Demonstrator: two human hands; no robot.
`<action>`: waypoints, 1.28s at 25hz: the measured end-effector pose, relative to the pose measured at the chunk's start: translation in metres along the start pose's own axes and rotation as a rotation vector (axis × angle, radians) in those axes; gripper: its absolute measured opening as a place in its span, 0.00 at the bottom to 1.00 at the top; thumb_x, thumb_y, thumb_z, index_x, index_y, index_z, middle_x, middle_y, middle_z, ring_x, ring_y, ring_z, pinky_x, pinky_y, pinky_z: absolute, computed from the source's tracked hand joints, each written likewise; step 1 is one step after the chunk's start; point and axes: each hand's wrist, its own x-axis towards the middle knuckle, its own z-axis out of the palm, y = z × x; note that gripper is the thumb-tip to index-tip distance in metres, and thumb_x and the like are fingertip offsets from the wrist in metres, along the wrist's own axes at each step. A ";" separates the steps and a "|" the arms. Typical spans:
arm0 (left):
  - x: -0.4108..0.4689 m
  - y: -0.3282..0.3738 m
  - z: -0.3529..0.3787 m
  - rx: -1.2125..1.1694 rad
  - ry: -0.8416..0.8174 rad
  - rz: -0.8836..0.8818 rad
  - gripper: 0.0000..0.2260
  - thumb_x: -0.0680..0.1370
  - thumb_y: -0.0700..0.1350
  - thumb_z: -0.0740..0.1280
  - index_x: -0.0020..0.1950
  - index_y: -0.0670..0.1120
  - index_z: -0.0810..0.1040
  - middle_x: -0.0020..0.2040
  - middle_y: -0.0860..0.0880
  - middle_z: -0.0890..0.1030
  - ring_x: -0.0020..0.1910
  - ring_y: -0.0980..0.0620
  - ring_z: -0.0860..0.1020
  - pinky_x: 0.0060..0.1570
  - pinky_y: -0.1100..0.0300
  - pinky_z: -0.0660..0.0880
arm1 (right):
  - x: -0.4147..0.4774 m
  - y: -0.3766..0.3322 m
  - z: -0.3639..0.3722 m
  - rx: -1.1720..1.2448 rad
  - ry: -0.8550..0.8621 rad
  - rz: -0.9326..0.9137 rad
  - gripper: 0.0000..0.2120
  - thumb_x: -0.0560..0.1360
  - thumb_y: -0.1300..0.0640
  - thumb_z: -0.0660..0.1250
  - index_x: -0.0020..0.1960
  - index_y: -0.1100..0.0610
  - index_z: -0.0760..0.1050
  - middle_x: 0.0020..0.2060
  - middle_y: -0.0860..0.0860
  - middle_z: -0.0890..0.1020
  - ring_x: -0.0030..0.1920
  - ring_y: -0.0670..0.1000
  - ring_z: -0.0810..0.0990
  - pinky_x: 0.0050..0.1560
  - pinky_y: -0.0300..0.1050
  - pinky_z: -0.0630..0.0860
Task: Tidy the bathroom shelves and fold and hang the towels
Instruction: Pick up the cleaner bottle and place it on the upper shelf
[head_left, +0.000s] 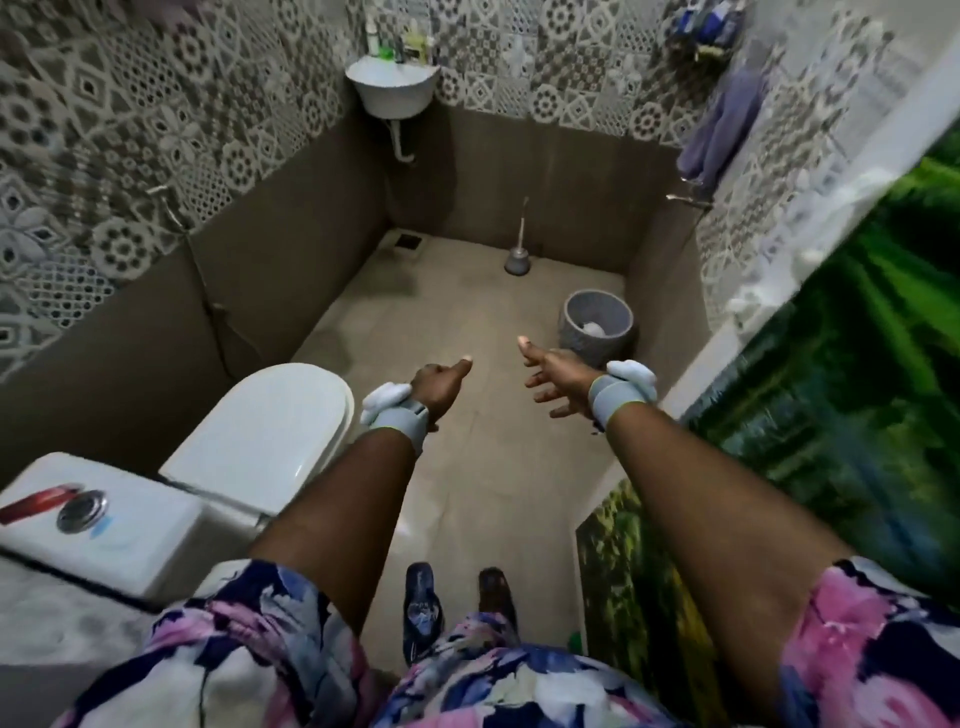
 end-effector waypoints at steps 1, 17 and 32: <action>0.018 0.004 -0.004 0.003 0.020 -0.004 0.27 0.76 0.65 0.60 0.64 0.45 0.74 0.62 0.45 0.76 0.58 0.40 0.76 0.50 0.49 0.75 | 0.024 -0.009 -0.004 -0.012 -0.003 -0.009 0.32 0.74 0.31 0.56 0.66 0.53 0.70 0.58 0.53 0.77 0.57 0.56 0.76 0.54 0.53 0.71; 0.162 -0.026 -0.131 -0.392 0.614 -0.405 0.15 0.78 0.58 0.62 0.41 0.48 0.72 0.48 0.44 0.75 0.46 0.44 0.74 0.47 0.54 0.72 | 0.288 -0.193 0.155 -0.583 -0.641 -0.145 0.29 0.75 0.35 0.59 0.66 0.54 0.71 0.60 0.53 0.77 0.56 0.56 0.77 0.55 0.52 0.71; -0.011 -0.157 -0.058 -1.202 1.056 -0.800 0.24 0.77 0.61 0.62 0.66 0.46 0.69 0.61 0.48 0.76 0.53 0.46 0.77 0.44 0.56 0.72 | 0.137 -0.083 0.374 -1.596 -1.481 -0.724 0.23 0.76 0.40 0.61 0.52 0.61 0.75 0.45 0.58 0.79 0.40 0.57 0.77 0.33 0.42 0.69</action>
